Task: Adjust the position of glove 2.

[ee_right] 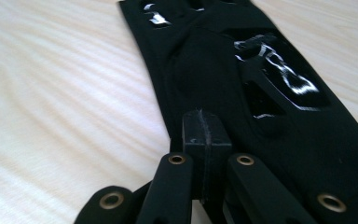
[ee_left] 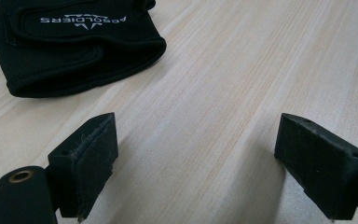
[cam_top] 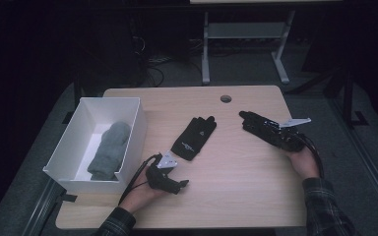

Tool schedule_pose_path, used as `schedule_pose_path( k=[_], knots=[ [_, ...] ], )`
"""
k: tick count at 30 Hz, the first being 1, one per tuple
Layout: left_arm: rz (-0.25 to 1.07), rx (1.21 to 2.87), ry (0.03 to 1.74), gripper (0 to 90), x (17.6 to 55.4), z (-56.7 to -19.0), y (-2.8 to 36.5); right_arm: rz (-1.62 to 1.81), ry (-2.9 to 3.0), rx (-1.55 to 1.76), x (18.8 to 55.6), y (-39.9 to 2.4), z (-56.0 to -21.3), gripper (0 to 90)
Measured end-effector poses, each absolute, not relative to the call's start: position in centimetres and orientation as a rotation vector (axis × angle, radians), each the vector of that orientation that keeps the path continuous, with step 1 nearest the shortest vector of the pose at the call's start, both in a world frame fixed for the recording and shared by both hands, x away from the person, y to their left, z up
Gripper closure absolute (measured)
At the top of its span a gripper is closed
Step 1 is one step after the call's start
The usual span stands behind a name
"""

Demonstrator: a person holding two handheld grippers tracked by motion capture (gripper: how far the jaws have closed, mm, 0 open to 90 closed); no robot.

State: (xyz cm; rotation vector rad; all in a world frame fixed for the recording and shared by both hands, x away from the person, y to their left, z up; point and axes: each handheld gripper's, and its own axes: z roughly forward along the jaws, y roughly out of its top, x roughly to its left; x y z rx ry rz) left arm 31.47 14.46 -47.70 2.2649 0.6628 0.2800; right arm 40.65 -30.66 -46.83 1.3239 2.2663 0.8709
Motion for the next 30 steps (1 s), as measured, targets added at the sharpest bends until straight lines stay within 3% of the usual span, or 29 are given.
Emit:
schedule_pose_path(
  k=[30],
  knots=[
    [0.279, 2.262, 0.651, 12.6, 31.5, -47.8, 14.6, 0.903, 2.497, 1.09, 33.6, -25.4, -45.6, 90.0]
  ],
)
